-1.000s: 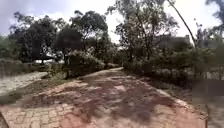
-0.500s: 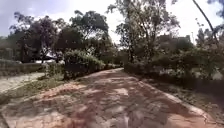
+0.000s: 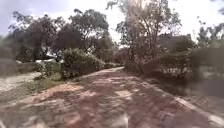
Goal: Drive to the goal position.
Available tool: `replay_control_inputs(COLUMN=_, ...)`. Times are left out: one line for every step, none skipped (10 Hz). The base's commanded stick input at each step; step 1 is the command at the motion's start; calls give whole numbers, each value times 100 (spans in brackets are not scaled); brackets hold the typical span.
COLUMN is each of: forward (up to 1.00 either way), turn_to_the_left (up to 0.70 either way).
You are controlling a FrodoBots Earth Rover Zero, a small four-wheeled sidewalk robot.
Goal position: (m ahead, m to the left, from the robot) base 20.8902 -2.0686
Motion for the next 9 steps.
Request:
replay_control_inputs(forward=70, turn_to_the_left=0)
replay_control_inputs(forward=70, turn_to_the_left=0)
replay_control_inputs(forward=70, turn_to_the_left=0)
replay_control_inputs(forward=70, turn_to_the_left=0)
replay_control_inputs(forward=70, turn_to_the_left=0)
replay_control_inputs(forward=70, turn_to_the_left=0)
replay_control_inputs(forward=70, turn_to_the_left=0)
replay_control_inputs(forward=70, turn_to_the_left=0)
replay_control_inputs(forward=70, turn_to_the_left=0)
